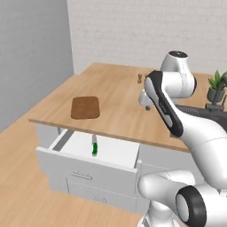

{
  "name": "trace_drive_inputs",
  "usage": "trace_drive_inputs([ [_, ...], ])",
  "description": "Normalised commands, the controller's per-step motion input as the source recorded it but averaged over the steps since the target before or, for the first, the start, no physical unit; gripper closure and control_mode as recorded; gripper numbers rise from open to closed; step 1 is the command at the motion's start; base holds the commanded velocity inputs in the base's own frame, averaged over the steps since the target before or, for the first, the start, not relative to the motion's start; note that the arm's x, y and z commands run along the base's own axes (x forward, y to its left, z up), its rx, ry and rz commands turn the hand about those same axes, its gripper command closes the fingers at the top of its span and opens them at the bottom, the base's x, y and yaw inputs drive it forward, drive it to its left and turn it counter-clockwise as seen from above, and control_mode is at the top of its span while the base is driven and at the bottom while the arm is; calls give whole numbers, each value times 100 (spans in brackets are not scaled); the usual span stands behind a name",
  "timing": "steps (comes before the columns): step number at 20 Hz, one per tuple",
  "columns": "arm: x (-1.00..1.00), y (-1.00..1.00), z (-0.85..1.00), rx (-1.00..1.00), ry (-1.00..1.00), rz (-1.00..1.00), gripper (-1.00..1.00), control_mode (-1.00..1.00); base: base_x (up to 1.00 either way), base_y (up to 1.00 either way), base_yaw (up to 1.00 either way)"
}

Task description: Pick up the knife from the drawer and place it on the cutting board. Then place the meat from the plate to the cutting board.

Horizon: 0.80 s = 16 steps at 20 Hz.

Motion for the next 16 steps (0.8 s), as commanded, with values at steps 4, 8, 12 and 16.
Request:
trace_drive_inputs([
  [4,0,0,0,0,0,0,-100,100,39,-34,15],
  [8,0,0,0,0,0,0,-100,100,19,-36,14],
  [12,0,0,0,0,0,0,-100,100,3,-12,6],
  [16,-10,5,-10,0,-1,0,-100,-100,0,0,0],
])
